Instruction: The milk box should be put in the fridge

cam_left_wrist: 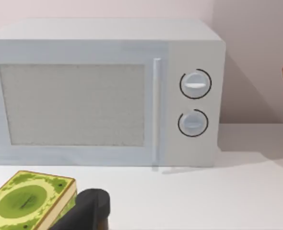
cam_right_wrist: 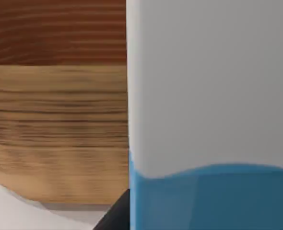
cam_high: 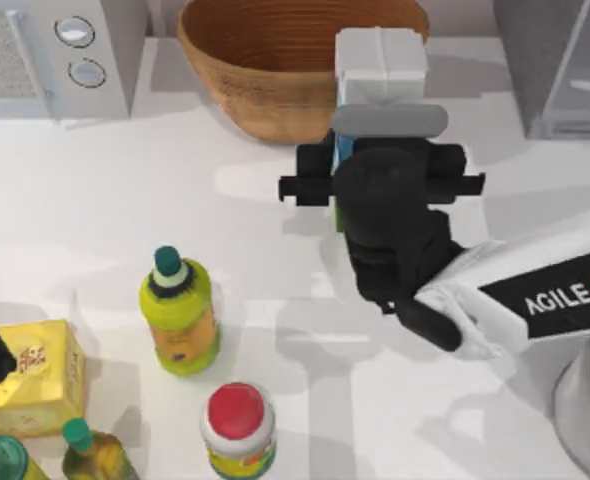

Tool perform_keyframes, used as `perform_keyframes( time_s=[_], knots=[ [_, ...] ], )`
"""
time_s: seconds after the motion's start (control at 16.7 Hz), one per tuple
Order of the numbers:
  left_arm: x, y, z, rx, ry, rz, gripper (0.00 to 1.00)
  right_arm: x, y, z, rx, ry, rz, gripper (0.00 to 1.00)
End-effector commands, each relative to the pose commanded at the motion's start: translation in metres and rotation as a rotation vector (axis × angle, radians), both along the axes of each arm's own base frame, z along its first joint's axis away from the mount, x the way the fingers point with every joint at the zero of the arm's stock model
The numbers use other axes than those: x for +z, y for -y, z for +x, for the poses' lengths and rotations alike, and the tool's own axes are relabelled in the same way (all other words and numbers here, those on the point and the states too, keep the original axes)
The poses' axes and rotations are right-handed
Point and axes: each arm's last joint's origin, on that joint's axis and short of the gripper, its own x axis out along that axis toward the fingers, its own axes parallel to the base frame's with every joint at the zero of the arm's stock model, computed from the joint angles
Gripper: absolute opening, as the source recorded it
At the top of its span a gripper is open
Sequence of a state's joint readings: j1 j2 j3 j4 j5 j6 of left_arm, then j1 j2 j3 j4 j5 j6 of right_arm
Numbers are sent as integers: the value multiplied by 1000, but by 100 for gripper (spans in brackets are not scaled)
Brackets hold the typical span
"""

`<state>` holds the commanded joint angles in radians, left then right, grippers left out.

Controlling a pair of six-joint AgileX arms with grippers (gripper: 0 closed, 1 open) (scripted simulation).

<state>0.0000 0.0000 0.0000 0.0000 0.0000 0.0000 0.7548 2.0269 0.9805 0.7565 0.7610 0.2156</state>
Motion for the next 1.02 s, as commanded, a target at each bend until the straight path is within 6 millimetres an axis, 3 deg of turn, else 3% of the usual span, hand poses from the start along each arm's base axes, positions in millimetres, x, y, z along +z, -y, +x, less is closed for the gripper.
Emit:
perform_keyframes(
  time_s=[0.3, 0.42, 0.84, 1.02],
  knots=[
    [0, 0, 0, 0, 0, 0, 100, 72, 4, -4, -1, -12, -13, 0],
    [0, 0, 0, 0, 0, 0, 100, 90, 6, -6, -1, -2, -5, 0],
    [0, 0, 0, 0, 0, 0, 100, 94, 9, -8, 1, 0, 0, 0],
    [0, 0, 0, 0, 0, 0, 100, 109, 31, -14, 9, 10, 11, 0]
  ],
)
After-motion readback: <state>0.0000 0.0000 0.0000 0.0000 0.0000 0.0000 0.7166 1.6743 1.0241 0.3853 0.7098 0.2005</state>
